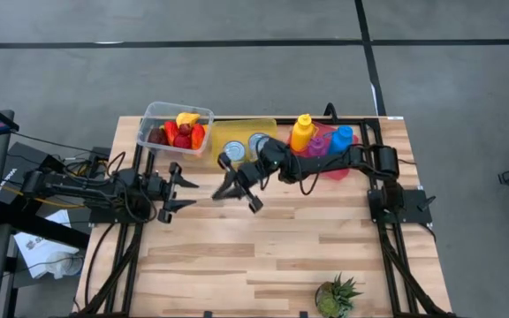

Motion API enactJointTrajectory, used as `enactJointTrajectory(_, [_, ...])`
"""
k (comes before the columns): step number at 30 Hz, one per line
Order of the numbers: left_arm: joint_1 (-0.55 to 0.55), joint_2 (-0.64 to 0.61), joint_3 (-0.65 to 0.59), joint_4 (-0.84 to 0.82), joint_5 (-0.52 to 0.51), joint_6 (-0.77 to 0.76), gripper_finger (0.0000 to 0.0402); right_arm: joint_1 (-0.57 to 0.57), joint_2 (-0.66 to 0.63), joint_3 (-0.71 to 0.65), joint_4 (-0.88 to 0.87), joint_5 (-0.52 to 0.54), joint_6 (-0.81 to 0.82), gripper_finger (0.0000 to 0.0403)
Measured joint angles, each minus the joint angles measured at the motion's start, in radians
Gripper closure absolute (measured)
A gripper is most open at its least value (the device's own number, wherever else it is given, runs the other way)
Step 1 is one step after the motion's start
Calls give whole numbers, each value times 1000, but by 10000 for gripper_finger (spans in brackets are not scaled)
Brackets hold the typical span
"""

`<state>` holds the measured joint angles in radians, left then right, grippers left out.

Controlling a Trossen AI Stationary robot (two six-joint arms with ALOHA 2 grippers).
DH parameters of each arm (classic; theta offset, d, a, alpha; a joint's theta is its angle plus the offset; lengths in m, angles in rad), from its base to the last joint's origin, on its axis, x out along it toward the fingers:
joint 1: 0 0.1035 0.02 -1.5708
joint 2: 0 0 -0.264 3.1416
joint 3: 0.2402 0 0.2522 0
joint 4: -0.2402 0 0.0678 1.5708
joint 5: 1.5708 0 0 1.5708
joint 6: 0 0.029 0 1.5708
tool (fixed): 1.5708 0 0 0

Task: Pick & Place Food Item
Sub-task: Return to Home Position

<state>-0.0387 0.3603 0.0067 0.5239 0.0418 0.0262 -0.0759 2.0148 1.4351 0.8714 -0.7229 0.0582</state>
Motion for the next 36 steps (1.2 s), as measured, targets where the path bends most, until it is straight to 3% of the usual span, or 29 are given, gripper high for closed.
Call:
enactJointTrajectory(5, [0,1,0,-40,16,-52,192,-35,0,0,-7,7,57,386])
enactJointTrajectory(14, [0,-53,0,-126,117,-62,192,27,-8,-1,-154,37,-110,386])
enactJointTrajectory(18, [25,-127,0,-181,117,-65,192,30,-106,-26,-296,58,-156,386])
enactJointTrajectory(22, [58,-209,0,-255,147,-69,192,40,-311,-247,-245,232,-214,386])
enactJointTrajectory(29, [69,-260,0,-283,175,-66,192,49,-741,-809,145,601,-197,386])
enactJointTrajectory(36, [69,-255,0,-309,175,-85,192,65,-973,-1086,26,620,-65,386])
